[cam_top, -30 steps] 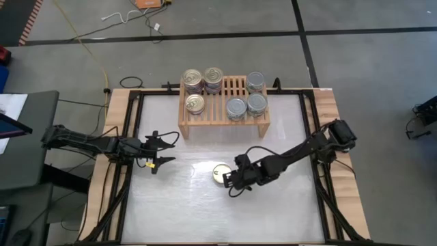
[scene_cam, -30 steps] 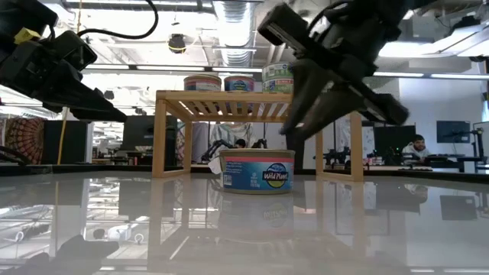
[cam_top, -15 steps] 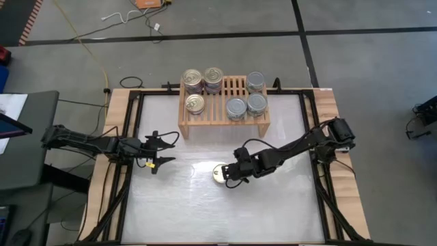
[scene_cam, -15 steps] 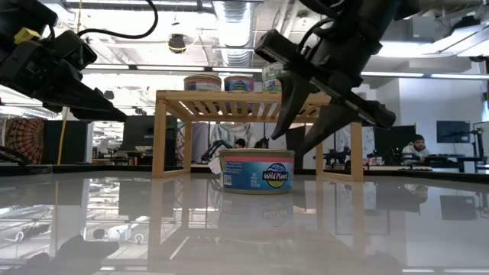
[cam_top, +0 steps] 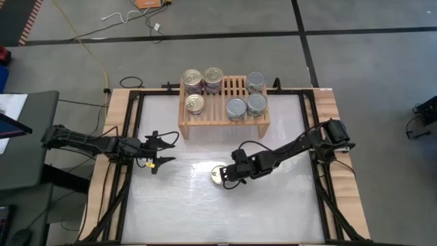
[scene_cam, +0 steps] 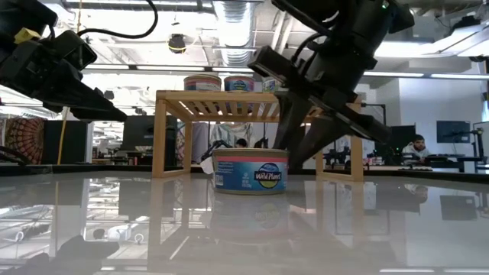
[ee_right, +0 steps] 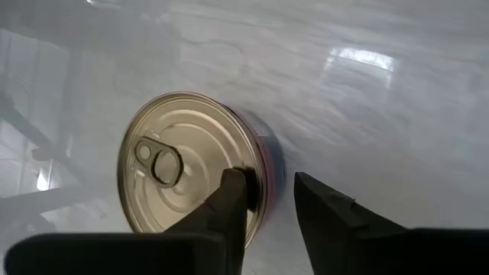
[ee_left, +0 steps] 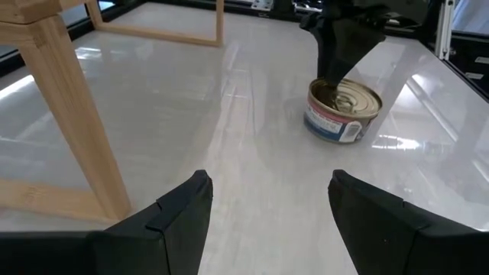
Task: Stack canned seafood by type on shelf
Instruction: Stack the blue-pink tuna can on top of the other blue-pink tuna can on the shelf
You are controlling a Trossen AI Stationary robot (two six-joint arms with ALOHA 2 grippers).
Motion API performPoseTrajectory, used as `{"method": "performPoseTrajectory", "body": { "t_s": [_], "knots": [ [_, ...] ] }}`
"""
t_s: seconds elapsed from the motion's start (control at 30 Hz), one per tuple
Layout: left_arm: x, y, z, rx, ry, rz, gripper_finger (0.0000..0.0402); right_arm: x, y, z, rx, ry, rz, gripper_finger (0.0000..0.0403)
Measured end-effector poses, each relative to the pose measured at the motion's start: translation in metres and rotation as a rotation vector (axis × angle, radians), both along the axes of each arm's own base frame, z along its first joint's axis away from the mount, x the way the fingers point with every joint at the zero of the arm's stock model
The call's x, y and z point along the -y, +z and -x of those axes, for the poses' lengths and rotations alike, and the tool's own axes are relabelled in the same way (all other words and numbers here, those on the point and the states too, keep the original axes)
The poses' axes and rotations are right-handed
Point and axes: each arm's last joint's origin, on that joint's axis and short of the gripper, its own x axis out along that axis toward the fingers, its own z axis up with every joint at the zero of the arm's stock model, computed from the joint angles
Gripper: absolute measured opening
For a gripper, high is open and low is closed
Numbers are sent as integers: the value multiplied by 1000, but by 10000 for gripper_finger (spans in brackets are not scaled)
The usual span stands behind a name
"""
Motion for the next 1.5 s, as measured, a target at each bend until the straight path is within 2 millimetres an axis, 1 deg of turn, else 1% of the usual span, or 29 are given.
{"method": "performPoseTrajectory", "body": {
  "t_s": [0.2,0.7,1.0,1.17,1.2,1.3,1.37,1.5],
  "knots": [
    [0,0,0,5,0,1,251,1,0,-1,2,17,11,121],
    [0,0,0,6,0,1,251,1,0,-1,1,13,19,114],
    [0,0,0,6,-1,1,251,3,0,-2,13,7,17,53],
    [0,1,0,11,1,8,251,2,2,-5,52,5,9,38],
    [0,2,-1,26,11,48,251,2,2,-5,54,5,9,37],
    [1,4,-2,87,63,303,251,2,2,-5,54,4,9,37],
    [1,6,-2,131,114,443,251,2,2,-5,55,4,9,37],
    [0,8,-3,185,195,641,251,2,2,-6,64,3,7,37]
  ]
}}
